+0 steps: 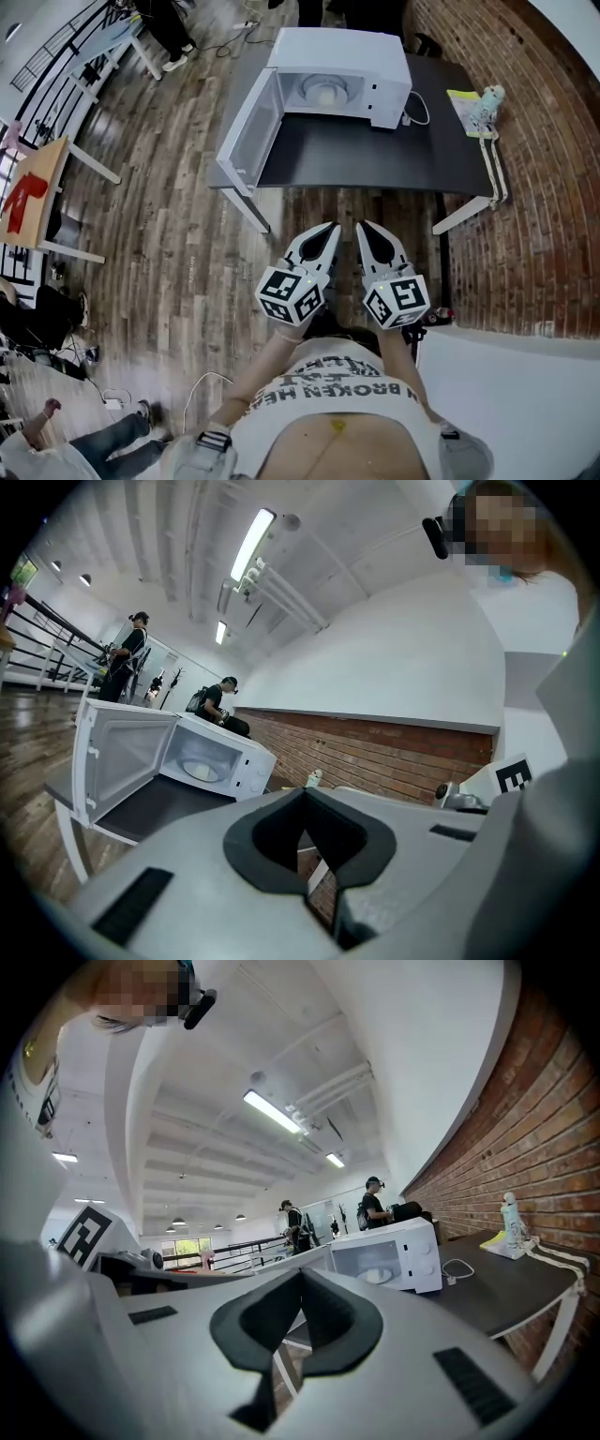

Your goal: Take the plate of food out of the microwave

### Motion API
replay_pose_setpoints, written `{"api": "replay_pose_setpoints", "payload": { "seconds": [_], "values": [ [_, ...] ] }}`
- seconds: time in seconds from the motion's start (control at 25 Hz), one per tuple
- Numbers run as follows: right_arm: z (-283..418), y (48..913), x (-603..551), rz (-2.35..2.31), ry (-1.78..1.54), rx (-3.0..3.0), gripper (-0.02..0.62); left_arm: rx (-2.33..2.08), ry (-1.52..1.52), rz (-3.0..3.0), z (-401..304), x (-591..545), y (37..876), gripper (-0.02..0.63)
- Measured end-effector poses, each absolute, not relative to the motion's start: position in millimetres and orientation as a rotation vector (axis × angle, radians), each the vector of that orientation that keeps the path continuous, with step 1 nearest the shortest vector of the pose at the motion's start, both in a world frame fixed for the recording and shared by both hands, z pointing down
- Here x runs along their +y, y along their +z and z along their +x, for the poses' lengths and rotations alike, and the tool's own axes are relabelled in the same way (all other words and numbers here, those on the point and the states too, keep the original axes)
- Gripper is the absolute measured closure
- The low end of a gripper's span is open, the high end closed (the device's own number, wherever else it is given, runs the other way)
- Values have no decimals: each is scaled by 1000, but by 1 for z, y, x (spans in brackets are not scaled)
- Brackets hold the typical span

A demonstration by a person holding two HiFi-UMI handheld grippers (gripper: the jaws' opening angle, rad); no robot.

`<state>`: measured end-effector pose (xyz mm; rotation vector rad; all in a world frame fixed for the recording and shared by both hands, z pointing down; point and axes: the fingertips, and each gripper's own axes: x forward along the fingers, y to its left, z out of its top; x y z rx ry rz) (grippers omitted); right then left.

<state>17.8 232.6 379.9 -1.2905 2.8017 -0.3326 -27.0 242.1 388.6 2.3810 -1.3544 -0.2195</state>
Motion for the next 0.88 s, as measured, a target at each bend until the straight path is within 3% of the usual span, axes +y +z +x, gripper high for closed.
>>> {"api": "replay_pose_setpoints", "payload": {
  "seconds": [0.88],
  "values": [
    [-37, 397, 176, -1248, -382, 2898, 588, -1386, -267, 2324, -75, 188, 402, 598]
  ]
}}
